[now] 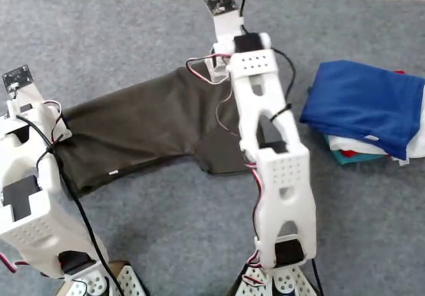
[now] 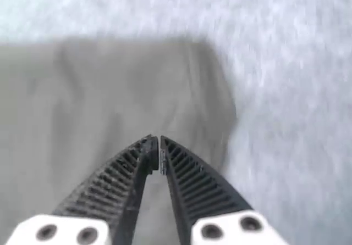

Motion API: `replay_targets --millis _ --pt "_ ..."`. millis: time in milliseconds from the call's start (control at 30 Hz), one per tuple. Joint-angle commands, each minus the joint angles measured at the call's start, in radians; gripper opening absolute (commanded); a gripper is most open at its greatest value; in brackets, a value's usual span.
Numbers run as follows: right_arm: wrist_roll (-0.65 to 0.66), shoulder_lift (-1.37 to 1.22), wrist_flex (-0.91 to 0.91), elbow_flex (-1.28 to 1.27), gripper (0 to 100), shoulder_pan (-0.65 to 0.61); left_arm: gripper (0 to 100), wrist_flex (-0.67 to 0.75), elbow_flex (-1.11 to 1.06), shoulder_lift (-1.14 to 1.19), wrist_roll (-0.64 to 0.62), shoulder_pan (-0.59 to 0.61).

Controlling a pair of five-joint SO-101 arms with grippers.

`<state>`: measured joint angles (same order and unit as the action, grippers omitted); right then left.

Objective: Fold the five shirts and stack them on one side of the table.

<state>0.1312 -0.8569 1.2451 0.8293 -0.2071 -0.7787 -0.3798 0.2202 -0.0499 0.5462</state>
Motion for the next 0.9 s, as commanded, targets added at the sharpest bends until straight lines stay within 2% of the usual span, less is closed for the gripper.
replay_targets --millis 0,167,400,533,700,867 --pt "-0.006 -0.134 -0.141 0.120 1.8 0.012 3 0.006 0.025 -0.026 -0.003 0.019" --pt "-0.008 -0.343 -0.157 0.332 1.5 0.041 3 0.032 0.019 -0.025 -0.003 0.022" --pt "0.003 -0.473 0.006 0.690 1.8 0.064 3 0.035 0.019 -0.025 0.000 0.024" --pt "0.077 -0.487 0.199 0.840 1.5 0.055 3 0.031 0.019 -0.025 0.000 0.024" --pt "0.222 -0.378 0.522 0.834 1.5 0.002 3 0.032 0.019 -0.025 0.000 0.024" --pt "0.245 -0.203 0.528 0.728 1.5 0.008 3 0.032 0.019 -0.025 0.000 0.024"
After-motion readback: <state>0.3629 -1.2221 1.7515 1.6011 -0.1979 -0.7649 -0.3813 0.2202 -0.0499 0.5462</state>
